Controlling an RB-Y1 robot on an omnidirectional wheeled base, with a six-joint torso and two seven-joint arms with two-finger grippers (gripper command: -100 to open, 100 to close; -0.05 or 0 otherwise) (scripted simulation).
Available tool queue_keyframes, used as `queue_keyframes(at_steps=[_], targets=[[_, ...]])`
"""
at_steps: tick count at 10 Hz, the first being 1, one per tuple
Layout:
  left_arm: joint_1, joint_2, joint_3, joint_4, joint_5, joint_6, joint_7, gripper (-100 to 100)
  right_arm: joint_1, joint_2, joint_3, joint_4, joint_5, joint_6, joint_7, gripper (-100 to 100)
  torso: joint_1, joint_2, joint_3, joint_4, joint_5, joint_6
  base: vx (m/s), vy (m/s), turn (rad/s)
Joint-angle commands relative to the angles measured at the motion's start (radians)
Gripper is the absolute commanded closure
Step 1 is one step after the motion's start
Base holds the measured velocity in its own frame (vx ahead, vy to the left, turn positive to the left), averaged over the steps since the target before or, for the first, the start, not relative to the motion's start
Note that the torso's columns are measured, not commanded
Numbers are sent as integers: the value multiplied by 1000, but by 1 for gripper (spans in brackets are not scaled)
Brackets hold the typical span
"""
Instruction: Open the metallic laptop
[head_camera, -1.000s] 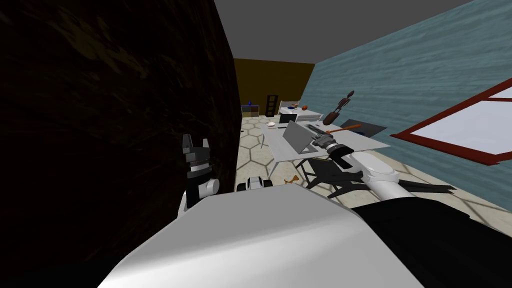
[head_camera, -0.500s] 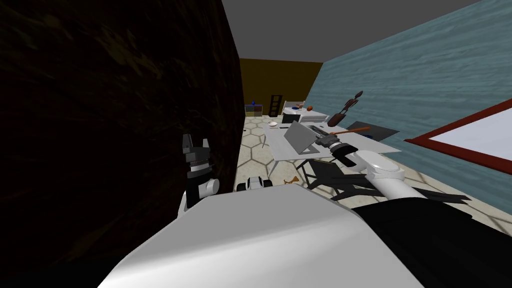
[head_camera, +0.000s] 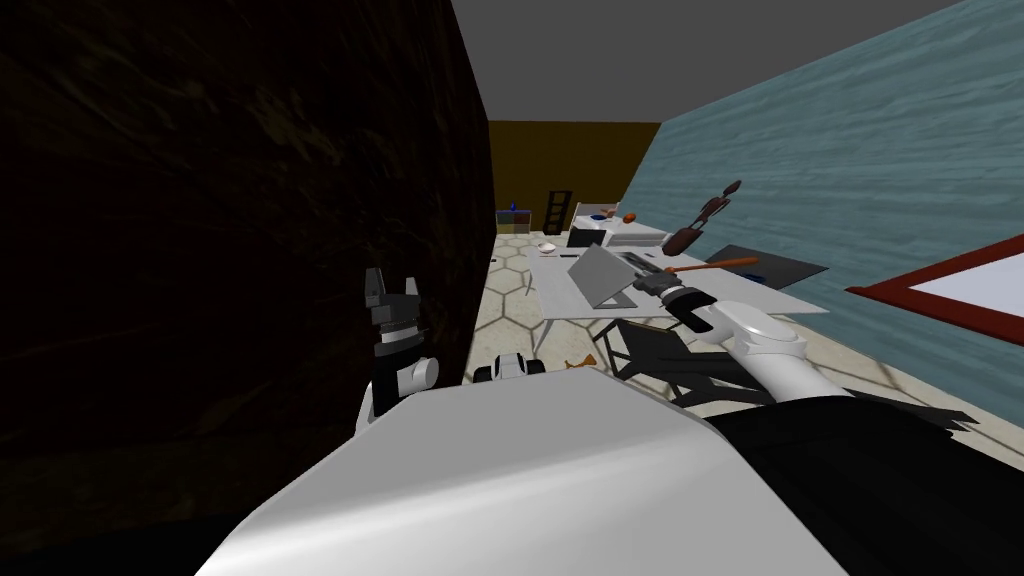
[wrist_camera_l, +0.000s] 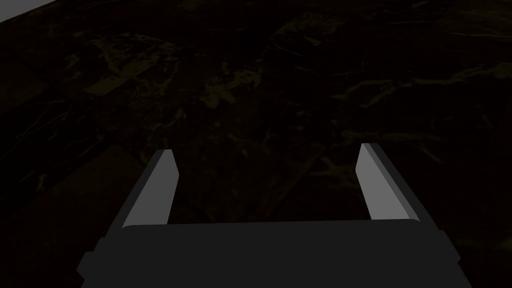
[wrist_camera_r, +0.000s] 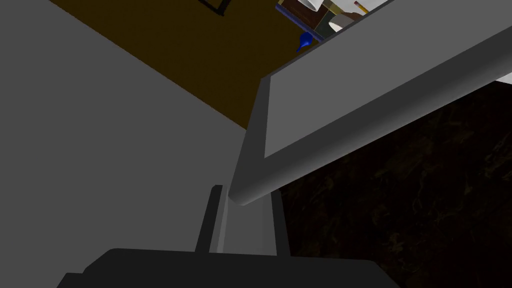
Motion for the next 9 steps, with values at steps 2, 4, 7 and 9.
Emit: queue_keyframes(at_steps=[2, 4, 7, 9], targets=[[0, 0, 0, 0, 0, 0, 0, 0, -7, 18, 40, 64, -63, -9, -72, 100, 2, 0, 0, -2, -2, -1, -86, -100, 107], [0, 0, 0, 0, 0, 0, 0, 0, -16, 21, 57, 101, -99, -13, -113, 100, -1, 0, 1, -3, -4, 0, -67, -102, 114], [0, 0, 0, 0, 0, 0, 0, 0, -47, 57, 59, 131, -134, -26, -132, 100, 4, -1, -1, 1, 2, -4, -44, -93, 47], [0, 0, 0, 0, 0, 0, 0, 0, -61, 88, 77, 159, -163, -40, -154, 100, 2, -1, 0, -1, -1, -4, -50, -109, 70]])
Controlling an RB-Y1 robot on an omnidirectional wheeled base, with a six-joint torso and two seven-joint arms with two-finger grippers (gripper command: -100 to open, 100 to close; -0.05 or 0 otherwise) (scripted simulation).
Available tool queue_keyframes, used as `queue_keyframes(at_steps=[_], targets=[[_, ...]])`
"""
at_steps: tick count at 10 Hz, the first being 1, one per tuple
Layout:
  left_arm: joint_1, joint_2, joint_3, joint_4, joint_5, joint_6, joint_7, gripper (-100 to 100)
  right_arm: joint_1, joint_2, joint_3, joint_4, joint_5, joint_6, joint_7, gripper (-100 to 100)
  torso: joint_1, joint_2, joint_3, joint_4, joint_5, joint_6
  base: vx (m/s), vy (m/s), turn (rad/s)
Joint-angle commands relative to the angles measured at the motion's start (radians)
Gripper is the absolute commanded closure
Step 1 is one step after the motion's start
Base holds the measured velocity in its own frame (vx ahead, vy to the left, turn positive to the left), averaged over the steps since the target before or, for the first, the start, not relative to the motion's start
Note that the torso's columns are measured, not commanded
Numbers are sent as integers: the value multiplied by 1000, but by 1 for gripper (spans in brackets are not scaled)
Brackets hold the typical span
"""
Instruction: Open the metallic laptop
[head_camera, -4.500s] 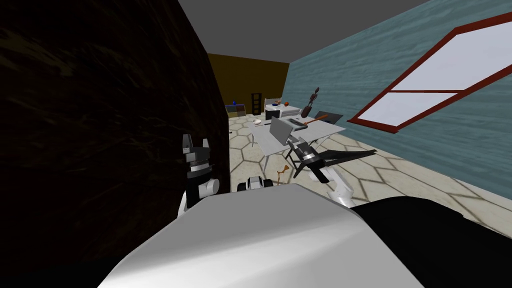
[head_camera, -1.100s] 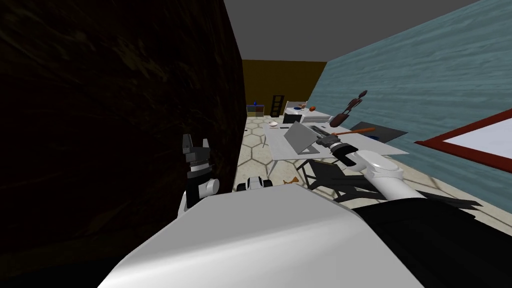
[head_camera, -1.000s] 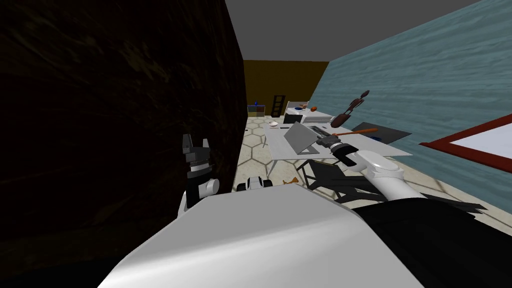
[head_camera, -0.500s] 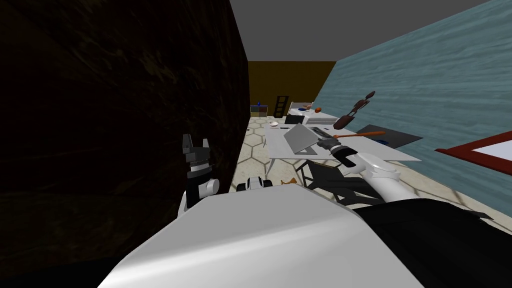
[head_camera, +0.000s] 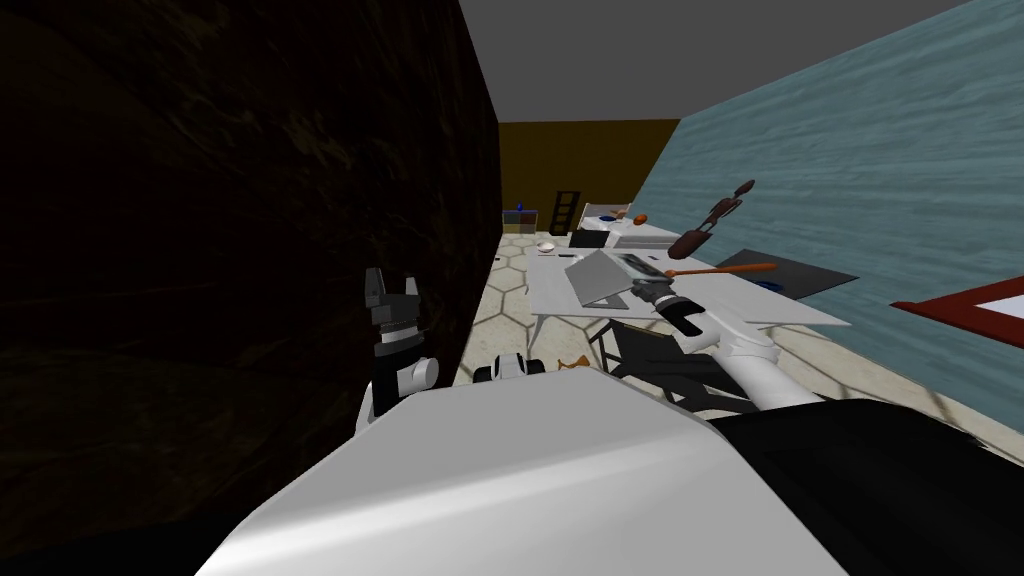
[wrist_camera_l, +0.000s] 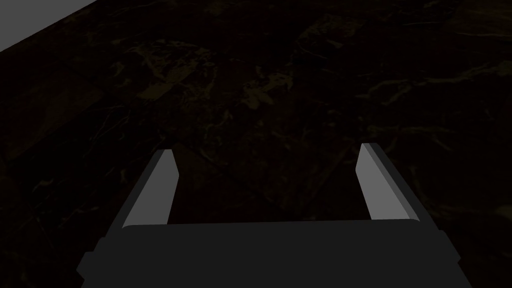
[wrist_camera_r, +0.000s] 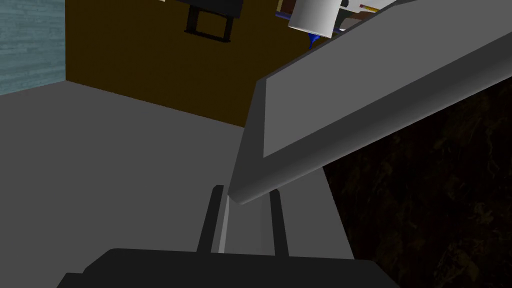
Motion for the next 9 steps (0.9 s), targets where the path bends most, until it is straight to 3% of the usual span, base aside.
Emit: queue_keyframes(at_steps=[1, 5, 6, 8, 9], targets=[[0, 0, 0, 0, 0, 0, 0, 0, 2, 42, 33, 18, -42, -14, -39, 100, 5, 0, 0, -1, 0, -1, -32, -27, 98], [0, 0, 0, 0, 0, 0, 0, 0, -20, 87, 60, 60, -85, -35, -72, 100, 5, 0, -1, 2, 5, -4, -28, -32, 74], [0, 0, 0, 0, 0, 0, 0, 0, -50, 104, 53, 88, -66, 28, -29, -100, 4, 1, 0, 3, 6, -2, -120, -63, 351], [0, 0, 0, 0, 0, 0, 0, 0, -99, 104, 53, 90, -66, 37, -29, -100, 5, 8, 4, 7, 10, 5, -54, -29, 96], [0, 0, 0, 0, 0, 0, 0, 0, -137, 138, 64, 142, -53, 79, 10, -100, 8, 7, 3, 7, 12, 7, -216, -119, 0]])
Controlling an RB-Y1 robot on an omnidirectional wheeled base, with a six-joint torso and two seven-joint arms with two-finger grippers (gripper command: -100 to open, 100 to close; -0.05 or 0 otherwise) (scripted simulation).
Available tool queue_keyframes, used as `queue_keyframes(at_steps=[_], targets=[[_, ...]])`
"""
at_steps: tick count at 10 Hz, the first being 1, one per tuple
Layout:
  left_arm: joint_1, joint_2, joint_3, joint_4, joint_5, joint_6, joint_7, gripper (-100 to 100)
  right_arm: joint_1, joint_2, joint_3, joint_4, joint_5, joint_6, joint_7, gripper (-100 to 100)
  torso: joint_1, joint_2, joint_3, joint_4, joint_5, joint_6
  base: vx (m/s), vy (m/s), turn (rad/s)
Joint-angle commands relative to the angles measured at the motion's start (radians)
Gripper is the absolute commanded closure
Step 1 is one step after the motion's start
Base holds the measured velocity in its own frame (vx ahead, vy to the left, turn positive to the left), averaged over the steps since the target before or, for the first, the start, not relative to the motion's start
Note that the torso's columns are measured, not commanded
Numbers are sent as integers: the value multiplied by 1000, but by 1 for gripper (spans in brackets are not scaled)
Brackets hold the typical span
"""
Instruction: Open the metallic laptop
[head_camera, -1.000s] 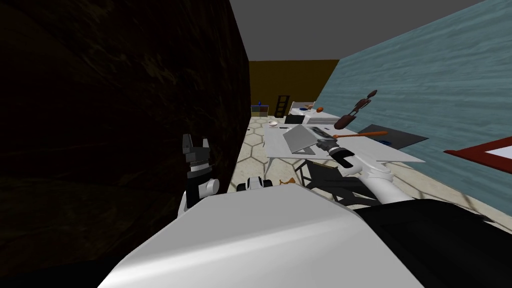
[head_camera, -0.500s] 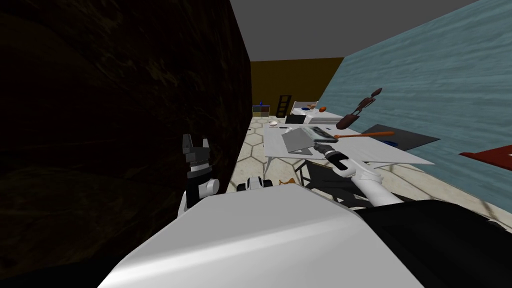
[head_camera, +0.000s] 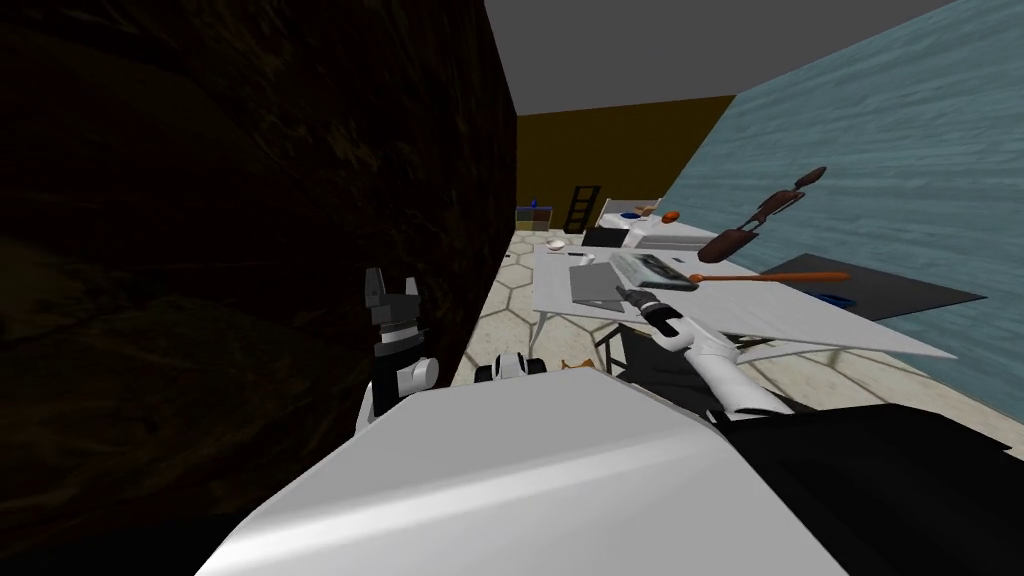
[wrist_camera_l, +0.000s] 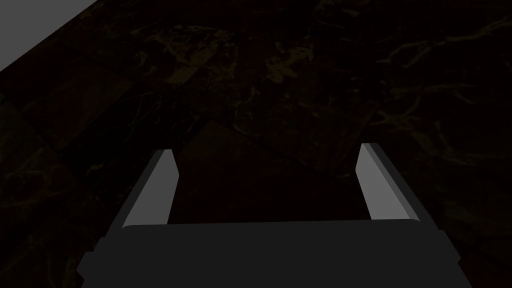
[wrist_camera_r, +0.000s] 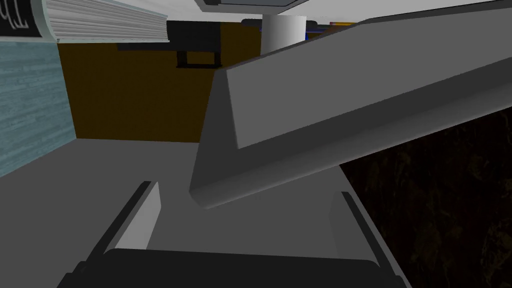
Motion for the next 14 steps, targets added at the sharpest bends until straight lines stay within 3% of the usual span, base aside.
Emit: queue_keyframes(at_steps=[1, 2, 3, 5, 6, 9, 10, 11, 12, 13, 14], targets=[[-1, 0, 0, 0, 0, 0, 0, 0, -82, 36, 12, 46, 14, 66, 40, -100, -6, 9, 5, 2, -2, -1, -224, -200, 62], [0, 0, 0, 0, 0, 0, 0, 0, -110, 36, 12, 46, 14, 66, 40, -100, -10, 8, 6, 3, -3, -1, -127, -153, -1], [0, 0, 0, 0, 0, 0, 0, 0, -141, 70, 22, 94, 26, 114, 80, -100, -4, 1, 1, 1, -2, -1, -155, -147, 199], [0, 0, 0, 0, 0, 0, 0, 0, -208, 70, 22, 98, 26, 125, 80, -100, 1, -1, -1, 0, 0, -1, -123, -75, 52], [0, 0, 0, 0, 0, 0, 0, 0, -237, 105, 33, 148, 39, 169, 119, -100, 3, -2, -1, 0, 1, -1, -186, -87, 193], [0, 0, 0, 0, 0, 0, 0, 0, -306, 105, 33, 150, 39, 184, 119, -100, -2, -1, 0, 0, -1, -1, -95, -62, 27], [0, 0, 0, 0, 0, 0, 0, 0, -342, 139, 44, 202, 52, 230, 158, -100, 2, -5, -3, -1, 1, -1, -98, -67, 213], [0, 0, 0, 0, 0, 0, 0, 0, -368, 139, 44, 202, 52, 242, 158, -100, -3, 1, 0, 0, -1, -3, -148, -91, 126], [0, 0, 0, 0, 0, 0, 0, 0, -400, 139, 44, 202, 52, 242, 158, -100, -5, 5, 3, 1, -1, 0, -93, -53, -22], [0, 0, 0, 0, 0, 0, 0, 0, -443, 173, 54, 254, 65, 284, 198, -100, -3, 3, 2, 1, -1, 0, -185, -80, 143], [0, 0, 0, 0, 0, 0, 0, 0, -488, 173, 54, 254, 65, 299, 198, -100, -3, 6, 3, 1, -1, -2, -188, -91, 147]])
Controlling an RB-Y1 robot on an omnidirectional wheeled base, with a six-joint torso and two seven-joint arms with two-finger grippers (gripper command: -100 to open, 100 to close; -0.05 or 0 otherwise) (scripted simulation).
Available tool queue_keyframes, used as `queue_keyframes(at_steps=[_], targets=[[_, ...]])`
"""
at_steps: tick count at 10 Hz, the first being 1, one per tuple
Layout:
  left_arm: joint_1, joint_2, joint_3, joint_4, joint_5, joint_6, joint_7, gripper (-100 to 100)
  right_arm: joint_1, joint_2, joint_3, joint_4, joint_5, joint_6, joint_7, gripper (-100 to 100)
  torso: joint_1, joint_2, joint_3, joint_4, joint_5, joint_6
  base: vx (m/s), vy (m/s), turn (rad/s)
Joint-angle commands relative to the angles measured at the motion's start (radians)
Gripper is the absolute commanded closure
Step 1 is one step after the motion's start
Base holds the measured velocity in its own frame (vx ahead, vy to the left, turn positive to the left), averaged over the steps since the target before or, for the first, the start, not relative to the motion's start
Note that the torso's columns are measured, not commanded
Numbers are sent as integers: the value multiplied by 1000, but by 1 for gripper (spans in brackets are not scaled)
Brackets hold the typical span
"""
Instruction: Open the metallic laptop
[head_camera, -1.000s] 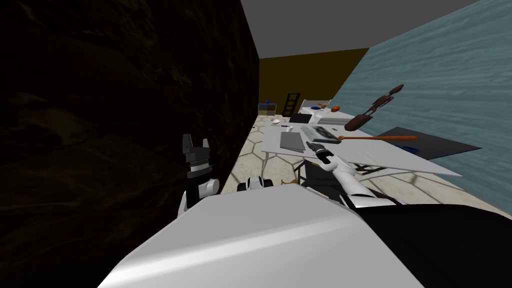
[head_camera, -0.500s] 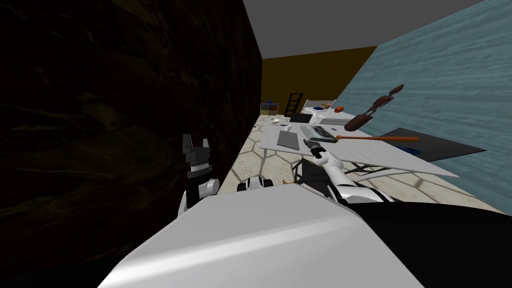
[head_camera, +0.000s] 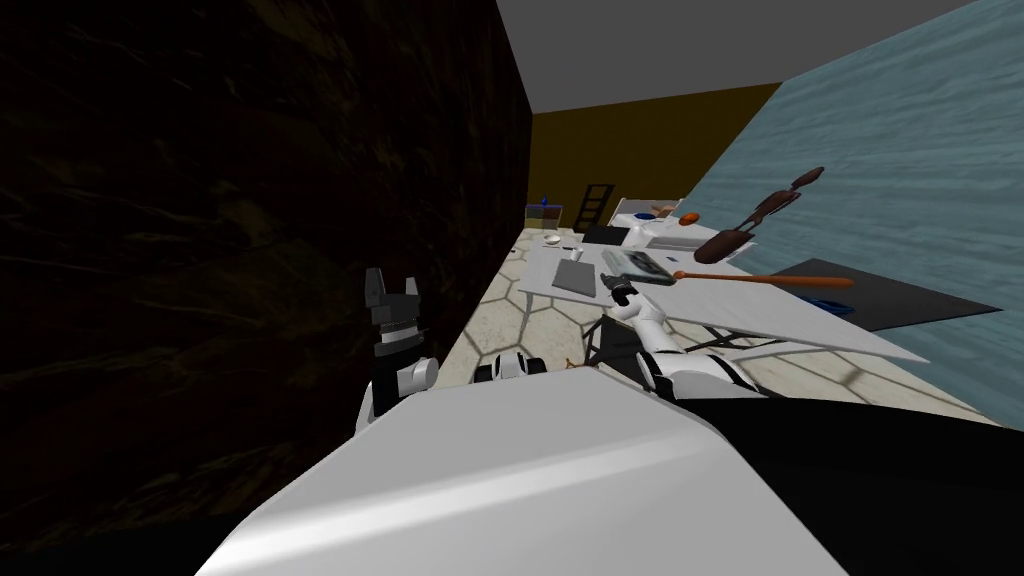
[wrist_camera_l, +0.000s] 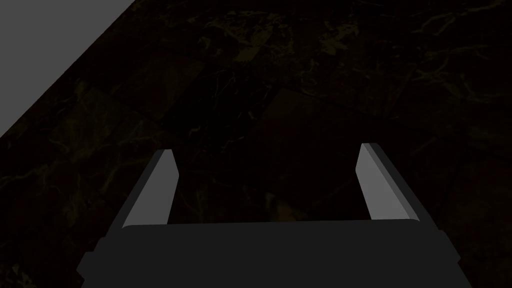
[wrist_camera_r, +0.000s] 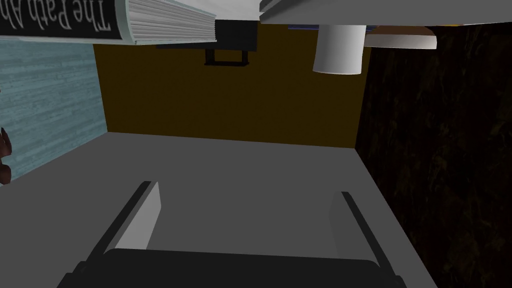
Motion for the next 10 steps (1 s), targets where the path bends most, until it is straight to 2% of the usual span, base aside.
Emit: queue_keyframes(at_steps=[1, 2, 3, 4, 5, 7, 8, 9, 10], targets=[[0, 0, 0, 0, 0, 0, 0, 0, -65, 15, 9, -3, 1, 52, 17, -100, 0, -2, -1, 0, 0, 1, -93, -58, 14], [0, 0, 0, 0, 0, 0, 0, 0, -99, 49, 20, 32, 14, 109, 56, -100, 2, -7, -4, -1, 1, 2, -202, -96, 178], [0, 0, 0, 0, 0, 0, 0, 0, -144, 49, 20, 49, 14, 111, 56, -100, 0, -3, -2, -1, 0, 0, -195, -102, 123], [0, 0, 0, 0, 0, 0, 0, 0, -163, 49, 20, 49, 14, 111, 56, -100, -1, -3, -2, 0, 0, 1, -75, -52, -9], [0, 0, 0, 0, 0, 0, 0, 0, -204, 84, 30, 101, 26, 144, 96, -100, 2, -8, -5, -2, 1, 1, -157, -74, 196], [0, 0, 0, 0, 0, 0, 0, 0, -261, 84, 30, 101, 26, 170, 96, -100, 0, -3, -1, 0, 0, 1, -132, -69, 46], [0, 0, 0, 0, 0, 0, 0, 0, -261, 84, 30, 101, 26, 170, 96, -100, 2, -7, -4, -1, 1, 1, -13, -10, -23], [1, 0, 0, 0, 0, 0, 0, 0, -319, 118, 41, 153, 39, 198, 135, -100, 3, -9, -6, -2, 1, 1, -125, -84, 228], [0, 0, 0, 0, 0, 0, 0, 0, -324, 118, 41, 148, 39, 228, 135, -100, -1, -3, -2, -1, 0, -1, -168, -100, 135]])
